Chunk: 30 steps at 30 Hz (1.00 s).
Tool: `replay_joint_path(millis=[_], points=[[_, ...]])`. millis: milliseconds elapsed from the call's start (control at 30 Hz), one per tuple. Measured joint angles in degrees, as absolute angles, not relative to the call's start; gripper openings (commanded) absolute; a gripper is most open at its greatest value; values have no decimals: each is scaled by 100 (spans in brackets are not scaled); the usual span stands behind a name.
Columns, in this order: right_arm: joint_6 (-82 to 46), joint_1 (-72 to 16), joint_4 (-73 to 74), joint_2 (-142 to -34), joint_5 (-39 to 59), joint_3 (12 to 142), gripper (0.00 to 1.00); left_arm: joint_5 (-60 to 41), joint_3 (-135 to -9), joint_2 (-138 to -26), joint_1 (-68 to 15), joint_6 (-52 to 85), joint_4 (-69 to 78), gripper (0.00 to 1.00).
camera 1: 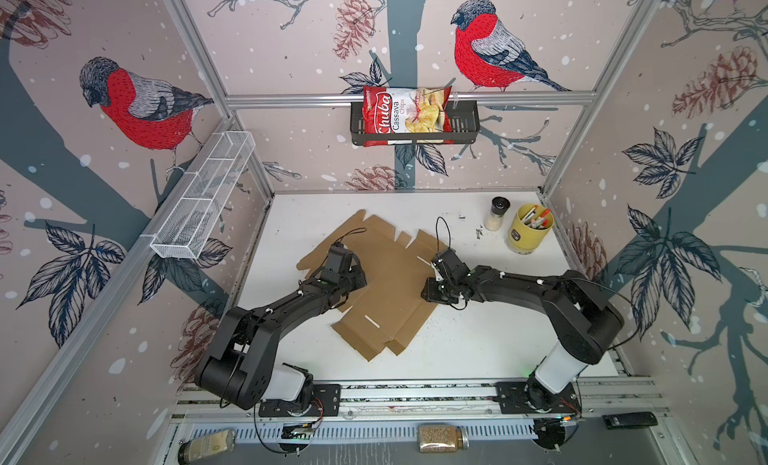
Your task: Fold the paper box
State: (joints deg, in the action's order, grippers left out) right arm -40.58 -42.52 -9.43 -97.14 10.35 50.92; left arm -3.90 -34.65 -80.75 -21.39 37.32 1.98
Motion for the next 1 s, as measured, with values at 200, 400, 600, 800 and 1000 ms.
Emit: replay_joint_path(millis=[200, 400, 600, 800, 1000], points=[[-3900, -3671, -582, -9994, 1155, 5214, 37, -469, -2899, -7961, -2399, 3900, 331, 33], [-3760, -3024, -309, -10586, 1186, 5830, 37, -666, -2705, -8005, -3347, 4274, 766, 33], [-3597, -2808, -451, -11139, 958, 6654, 38, -902, -3212, -8523, -4327, 4709, 902, 33], [-3354, -2670, -864, -10447, 904, 6582, 45, -1041, -4125, -8440, -4744, 4584, 633, 45], [-3299, -2097, -860, -9247, 1363, 5367, 56, -576, -4147, -7861, -4110, 4086, 344, 58]])
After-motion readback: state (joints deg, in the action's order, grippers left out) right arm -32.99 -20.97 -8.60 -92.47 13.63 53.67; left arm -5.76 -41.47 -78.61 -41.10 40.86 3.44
